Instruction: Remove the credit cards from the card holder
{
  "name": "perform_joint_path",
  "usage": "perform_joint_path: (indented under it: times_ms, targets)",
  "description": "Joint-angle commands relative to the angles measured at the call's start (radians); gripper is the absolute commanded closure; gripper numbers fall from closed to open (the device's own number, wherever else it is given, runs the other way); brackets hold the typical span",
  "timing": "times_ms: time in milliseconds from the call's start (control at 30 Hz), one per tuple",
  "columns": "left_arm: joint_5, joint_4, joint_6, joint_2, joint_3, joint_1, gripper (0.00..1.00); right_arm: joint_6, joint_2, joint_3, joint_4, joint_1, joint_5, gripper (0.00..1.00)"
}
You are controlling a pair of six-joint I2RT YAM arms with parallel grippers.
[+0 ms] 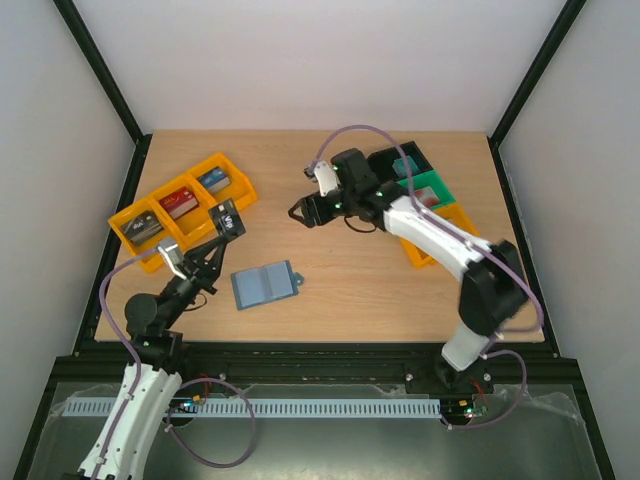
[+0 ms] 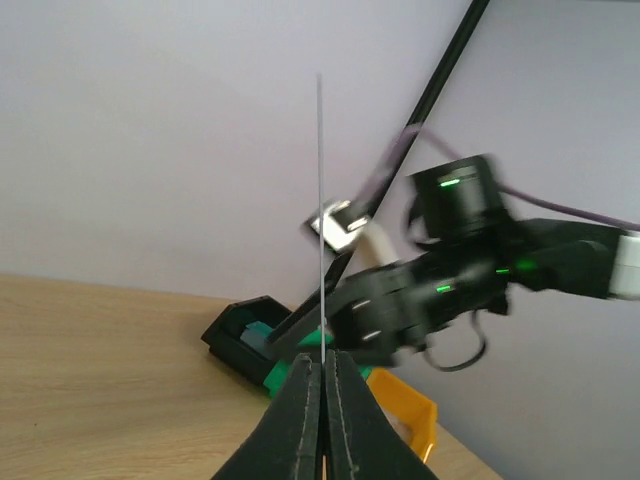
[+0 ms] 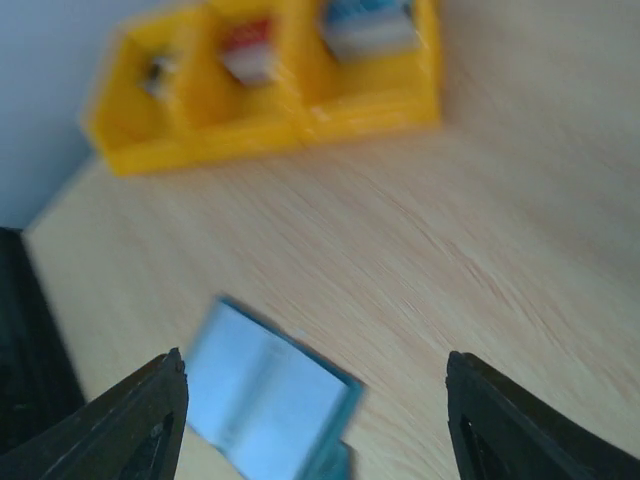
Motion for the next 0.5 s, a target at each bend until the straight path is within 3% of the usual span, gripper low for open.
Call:
perform_joint_path:
  times_ms: [0, 67, 167, 333, 400, 467]
  targets:
    - [0.003, 0.089, -0.046, 0.015, 0.004, 0.011, 0.98, 0.000, -0.227, -0.168, 0.420, 0.079, -0.162, 0.28]
    - [0.004, 0.128, -0.077, 0.030, 0.015, 0.012, 0.97, 0.060, -0.269, -0.247, 0.643, 0.124, -0.269, 0.22]
    - [0.015, 0.150, -0.110, 0.031, 0.038, 0.015, 0.98, 0.169, -0.271, -0.290, 0.860, 0.173, -0.311, 0.20]
    - [0.050, 0.183, -0.146, 0.028, 0.046, 0.019, 0.98, 0.314, -0.208, -0.295, 1.052, 0.202, -0.356, 0.20]
    - [0.053, 0.183, -0.147, 0.027, 0.045, 0.018, 0.98, 0.320, -0.189, -0.277, 1.055, 0.216, -0.381, 0.25]
    - [0.059, 0.184, -0.150, 0.027, 0.043, 0.018, 0.98, 0.322, -0.173, -0.260, 1.051, 0.228, -0.413, 0.38]
